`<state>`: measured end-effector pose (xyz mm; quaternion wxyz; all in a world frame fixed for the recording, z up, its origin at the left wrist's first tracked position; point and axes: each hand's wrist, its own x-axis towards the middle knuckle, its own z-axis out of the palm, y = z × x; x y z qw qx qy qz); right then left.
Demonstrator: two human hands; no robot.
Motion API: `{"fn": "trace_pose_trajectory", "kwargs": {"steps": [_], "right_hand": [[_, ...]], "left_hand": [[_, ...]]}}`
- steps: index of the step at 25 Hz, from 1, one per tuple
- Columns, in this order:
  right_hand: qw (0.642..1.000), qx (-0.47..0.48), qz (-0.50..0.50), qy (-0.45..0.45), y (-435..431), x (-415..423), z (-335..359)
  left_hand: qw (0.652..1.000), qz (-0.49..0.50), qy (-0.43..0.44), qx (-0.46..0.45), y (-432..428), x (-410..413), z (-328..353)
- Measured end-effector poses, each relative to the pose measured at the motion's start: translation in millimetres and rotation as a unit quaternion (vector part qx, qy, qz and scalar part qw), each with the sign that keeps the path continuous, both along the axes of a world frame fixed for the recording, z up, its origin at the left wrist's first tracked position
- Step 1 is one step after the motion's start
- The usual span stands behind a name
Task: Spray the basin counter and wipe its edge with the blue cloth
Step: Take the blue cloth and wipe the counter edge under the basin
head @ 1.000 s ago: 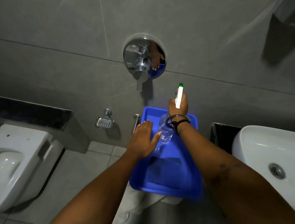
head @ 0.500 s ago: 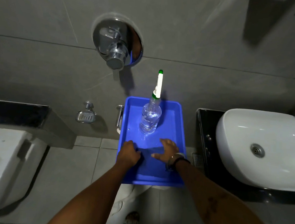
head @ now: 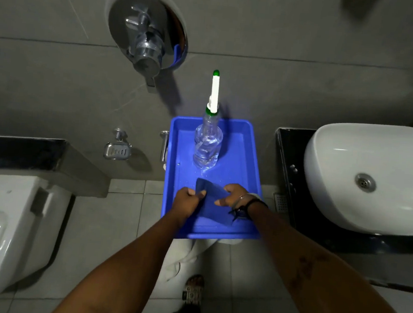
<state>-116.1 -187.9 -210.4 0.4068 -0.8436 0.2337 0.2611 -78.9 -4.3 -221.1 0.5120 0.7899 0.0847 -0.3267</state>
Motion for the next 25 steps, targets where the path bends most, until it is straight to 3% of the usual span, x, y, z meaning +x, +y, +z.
{"fn": "trace_pose_trajectory", "kwargs": {"steps": [3, 7, 10, 13, 15, 20, 25], "right_hand": [[0.982, 0.152, -0.112, -0.032, -21, -17, 36], [0.908, 0.352, -0.205, -0.095, -39, -45, 92], [0.855, 0.426, -0.266, -0.127, -47, -65, 114], [0.823, 0.468, -0.296, -0.124, -61, -87, 125], [0.828, 0.464, -0.294, -0.112, -74, -106, 130], [0.914, 0.328, -0.232, -0.062, -105, -157, 119], [0.967, 0.223, -0.121, 0.03, -156, -195, 123]], "left_hand": [[0.989, 0.006, 0.064, -0.133, 2, 11, 42], [0.932, 0.015, 0.173, -0.318, -16, 5, 92], [0.871, 0.086, 0.192, -0.444, -55, -26, 115], [0.855, 0.125, 0.186, -0.468, -90, -57, 125], [0.859, 0.129, 0.171, -0.465, -109, -78, 128], [0.876, 0.196, 0.186, -0.399, -145, -145, 118], [0.899, 0.27, 0.136, -0.318, -164, -184, 112]]}}
